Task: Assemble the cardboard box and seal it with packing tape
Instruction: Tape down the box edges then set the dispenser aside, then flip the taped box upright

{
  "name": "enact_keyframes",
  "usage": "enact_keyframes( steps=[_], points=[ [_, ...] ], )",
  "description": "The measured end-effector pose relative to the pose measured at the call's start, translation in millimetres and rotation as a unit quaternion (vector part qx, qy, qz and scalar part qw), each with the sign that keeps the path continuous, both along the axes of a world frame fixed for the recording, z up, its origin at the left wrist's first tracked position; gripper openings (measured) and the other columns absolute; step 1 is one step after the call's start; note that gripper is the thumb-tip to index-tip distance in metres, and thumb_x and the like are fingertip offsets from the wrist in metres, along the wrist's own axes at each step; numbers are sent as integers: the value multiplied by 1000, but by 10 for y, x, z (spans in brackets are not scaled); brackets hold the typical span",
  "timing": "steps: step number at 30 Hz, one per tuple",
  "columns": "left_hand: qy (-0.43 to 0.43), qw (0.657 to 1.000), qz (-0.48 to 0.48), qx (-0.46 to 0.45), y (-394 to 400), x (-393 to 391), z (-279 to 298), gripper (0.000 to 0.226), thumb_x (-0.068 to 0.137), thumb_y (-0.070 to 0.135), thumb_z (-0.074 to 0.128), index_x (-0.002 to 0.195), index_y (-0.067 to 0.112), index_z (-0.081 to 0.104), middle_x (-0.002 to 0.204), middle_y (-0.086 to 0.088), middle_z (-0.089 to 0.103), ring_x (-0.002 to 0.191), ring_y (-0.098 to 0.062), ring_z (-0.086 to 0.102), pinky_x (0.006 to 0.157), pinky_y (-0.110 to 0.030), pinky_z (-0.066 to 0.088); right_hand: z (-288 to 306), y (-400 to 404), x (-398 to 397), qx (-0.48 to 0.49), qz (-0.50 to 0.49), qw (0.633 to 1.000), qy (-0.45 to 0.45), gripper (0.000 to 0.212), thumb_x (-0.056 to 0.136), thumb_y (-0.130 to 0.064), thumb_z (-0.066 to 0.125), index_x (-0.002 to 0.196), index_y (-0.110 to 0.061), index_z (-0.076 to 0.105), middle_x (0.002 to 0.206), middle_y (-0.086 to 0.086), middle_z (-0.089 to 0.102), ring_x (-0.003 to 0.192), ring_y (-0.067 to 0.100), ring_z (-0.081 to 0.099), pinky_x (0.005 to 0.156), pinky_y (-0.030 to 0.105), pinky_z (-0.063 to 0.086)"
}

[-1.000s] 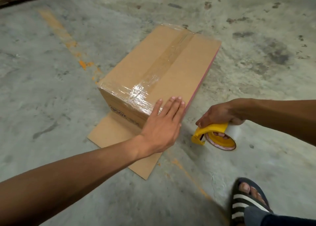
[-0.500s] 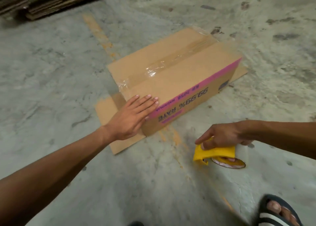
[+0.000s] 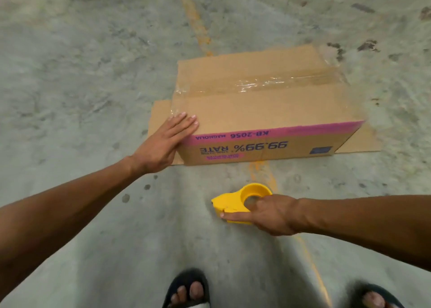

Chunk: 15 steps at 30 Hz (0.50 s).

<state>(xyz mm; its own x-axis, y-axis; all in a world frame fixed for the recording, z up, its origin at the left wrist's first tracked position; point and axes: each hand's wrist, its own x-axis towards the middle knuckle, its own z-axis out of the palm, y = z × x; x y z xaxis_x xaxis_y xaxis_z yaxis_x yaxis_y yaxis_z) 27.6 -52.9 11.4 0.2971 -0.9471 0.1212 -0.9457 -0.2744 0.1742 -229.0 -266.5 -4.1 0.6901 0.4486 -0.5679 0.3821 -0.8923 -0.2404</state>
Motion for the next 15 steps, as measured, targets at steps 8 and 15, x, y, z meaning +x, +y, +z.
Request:
enact_keyframes(
  steps=[8,15],
  points=[
    [176,911,322,-191,-96,-388,-64,57,101,22,29,153,2,17,162,-10,11,151,-19,8,122,-31,4,-302,15,65,28,94,994,-57,83,102,-10,30,138,-65,-20,125,27,47,107,45,53,80,55,50],
    [174,844,457,-219,-403,-422,-6,59,102,32,38,153,6,24,160,-8,25,147,-20,22,115,-23,11,-280,-71,85,88,117,977,-155,71,99,-16,26,144,-64,0,127,13,55,108,32,60,76,41,54]
  ],
)
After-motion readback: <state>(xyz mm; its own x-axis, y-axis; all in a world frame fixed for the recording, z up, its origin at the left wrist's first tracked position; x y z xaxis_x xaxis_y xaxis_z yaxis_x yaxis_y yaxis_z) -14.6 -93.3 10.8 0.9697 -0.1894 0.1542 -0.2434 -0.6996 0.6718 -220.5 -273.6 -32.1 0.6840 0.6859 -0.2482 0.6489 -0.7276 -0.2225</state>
